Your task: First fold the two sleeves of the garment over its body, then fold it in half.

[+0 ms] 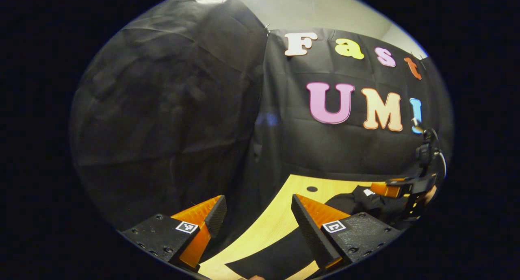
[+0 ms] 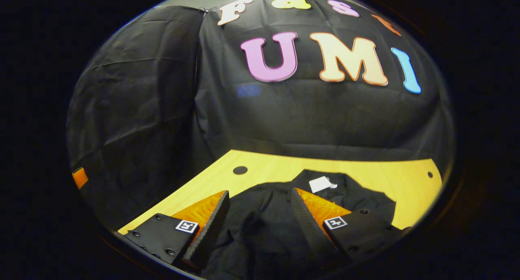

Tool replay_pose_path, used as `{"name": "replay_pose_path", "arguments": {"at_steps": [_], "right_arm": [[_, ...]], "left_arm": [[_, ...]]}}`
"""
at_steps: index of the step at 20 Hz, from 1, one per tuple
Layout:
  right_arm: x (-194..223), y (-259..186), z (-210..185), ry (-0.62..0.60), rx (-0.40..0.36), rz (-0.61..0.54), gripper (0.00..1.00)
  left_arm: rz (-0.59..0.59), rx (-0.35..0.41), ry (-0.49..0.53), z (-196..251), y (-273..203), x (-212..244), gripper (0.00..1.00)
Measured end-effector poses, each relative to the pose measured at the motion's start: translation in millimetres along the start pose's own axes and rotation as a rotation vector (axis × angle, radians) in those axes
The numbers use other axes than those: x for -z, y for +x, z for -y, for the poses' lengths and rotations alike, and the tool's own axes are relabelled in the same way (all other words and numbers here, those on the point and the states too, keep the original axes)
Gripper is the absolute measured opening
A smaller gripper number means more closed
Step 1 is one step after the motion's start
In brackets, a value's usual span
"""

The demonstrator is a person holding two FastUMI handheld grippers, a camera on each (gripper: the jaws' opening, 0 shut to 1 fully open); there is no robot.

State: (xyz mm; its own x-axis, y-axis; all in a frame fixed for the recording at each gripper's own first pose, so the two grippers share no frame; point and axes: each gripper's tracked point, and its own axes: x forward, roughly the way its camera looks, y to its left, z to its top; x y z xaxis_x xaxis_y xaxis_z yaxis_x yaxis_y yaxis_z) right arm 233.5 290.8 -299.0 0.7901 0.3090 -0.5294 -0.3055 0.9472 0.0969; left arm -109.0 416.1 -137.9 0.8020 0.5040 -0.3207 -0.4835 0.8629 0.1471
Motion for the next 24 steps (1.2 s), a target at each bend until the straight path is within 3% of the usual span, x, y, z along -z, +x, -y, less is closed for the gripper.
{"name": "replay_pose_path", "arguments": {"at_steps": [6,15,24], "right_arm": [[-1.3,-29.8,16.7,-0.024,0.027,0.039,0.97],[16.1,-58.8,48.7,-0.028,0.076,0.009,0.97],[14.2,-74.4,70.8,-0.020,0.110,0.018,0.97]], "left_arm": [[-0.165,-0.028,-0.017,-3.5,4.0,65.2,0.95],[-0.465,-0.090,-0.103,-11.9,-17.8,175.6,0.96],[-0.580,-0.135,-0.130,-8.6,-30.2,220.9,0.97]]}}
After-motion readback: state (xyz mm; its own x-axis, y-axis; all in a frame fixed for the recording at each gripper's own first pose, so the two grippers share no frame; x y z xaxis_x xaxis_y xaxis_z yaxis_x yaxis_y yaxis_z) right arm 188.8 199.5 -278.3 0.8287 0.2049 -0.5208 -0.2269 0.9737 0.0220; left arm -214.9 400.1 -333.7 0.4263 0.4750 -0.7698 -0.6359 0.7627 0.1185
